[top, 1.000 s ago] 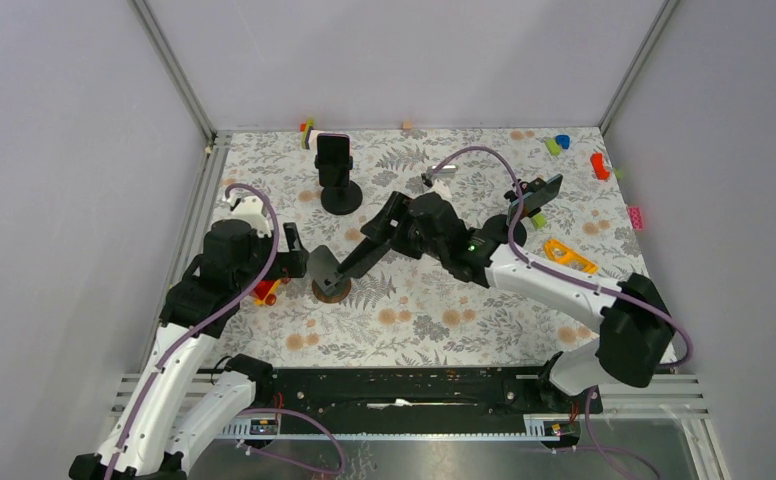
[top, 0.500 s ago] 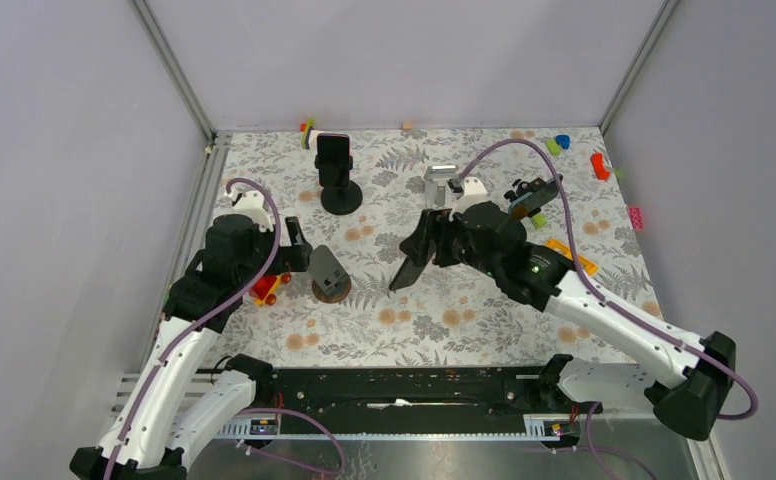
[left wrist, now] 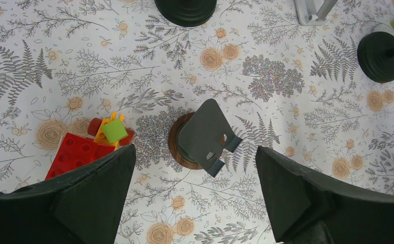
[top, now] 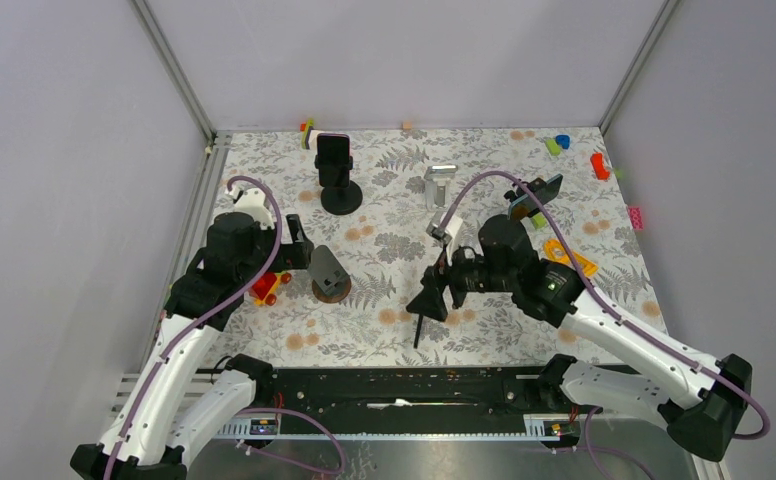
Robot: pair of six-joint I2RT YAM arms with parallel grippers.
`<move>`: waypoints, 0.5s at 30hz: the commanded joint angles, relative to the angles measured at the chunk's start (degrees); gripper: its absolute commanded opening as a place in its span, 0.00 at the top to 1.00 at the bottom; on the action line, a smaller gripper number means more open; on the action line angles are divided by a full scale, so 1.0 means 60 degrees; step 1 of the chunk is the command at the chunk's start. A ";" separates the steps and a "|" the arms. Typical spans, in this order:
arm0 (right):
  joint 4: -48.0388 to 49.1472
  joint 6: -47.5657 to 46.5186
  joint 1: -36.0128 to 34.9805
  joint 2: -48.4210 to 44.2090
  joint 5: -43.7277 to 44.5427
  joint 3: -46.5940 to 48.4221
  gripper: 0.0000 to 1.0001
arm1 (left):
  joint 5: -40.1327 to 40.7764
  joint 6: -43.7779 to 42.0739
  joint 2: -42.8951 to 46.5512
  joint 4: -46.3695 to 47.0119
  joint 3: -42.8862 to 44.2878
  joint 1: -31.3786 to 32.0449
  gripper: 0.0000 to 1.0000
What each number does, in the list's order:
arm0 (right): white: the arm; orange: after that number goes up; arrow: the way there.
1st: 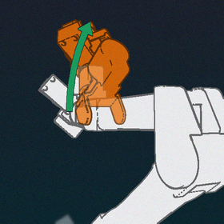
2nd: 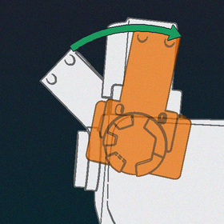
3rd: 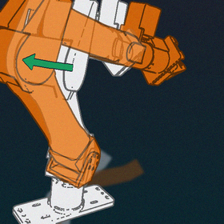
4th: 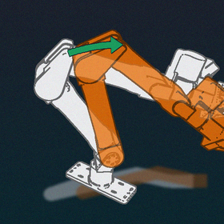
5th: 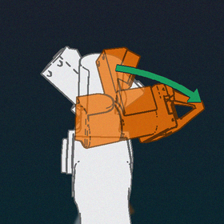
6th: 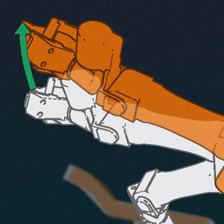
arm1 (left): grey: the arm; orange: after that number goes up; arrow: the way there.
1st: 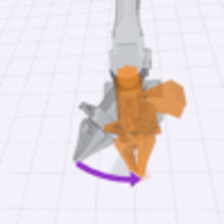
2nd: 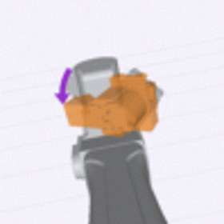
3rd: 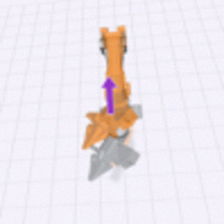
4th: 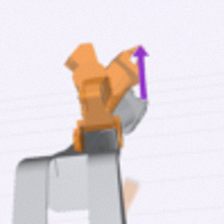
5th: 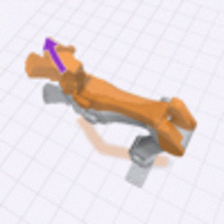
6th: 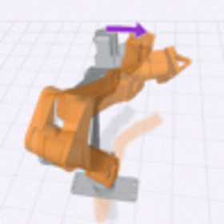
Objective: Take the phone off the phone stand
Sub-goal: Place the phone at the center of the board.
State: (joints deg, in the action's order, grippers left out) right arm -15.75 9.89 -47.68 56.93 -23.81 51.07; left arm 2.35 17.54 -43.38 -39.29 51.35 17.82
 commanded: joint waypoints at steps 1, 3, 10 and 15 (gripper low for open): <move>0.1060 -0.1338 0.0026 -0.0742 -0.2559 -0.0349 1.00 | 0.0012 -0.0192 0.0086 0.0484 0.0005 0.0032 0.02; 0.1629 -0.1588 0.0018 -0.1070 -0.3199 -0.0737 1.00 | 0.0092 -0.0224 0.0145 0.0484 -0.0043 0.0032 0.02; 0.4207 -0.1929 0.0022 -0.2439 -0.3831 -0.2340 1.00 | 0.0228 -0.0189 0.0129 0.0462 -0.0073 0.0032 0.02; 0.3594 -0.2212 0.0022 -0.2450 -0.3810 -0.2197 1.00 | 0.0228 -0.0180 0.0156 0.0498 -0.0129 0.0032 0.02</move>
State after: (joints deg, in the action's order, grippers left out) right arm 1.10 -0.97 -47.68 42.74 -44.25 36.38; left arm 3.07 16.91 -43.22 -39.24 50.96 17.82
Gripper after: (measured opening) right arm 0.795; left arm 0.982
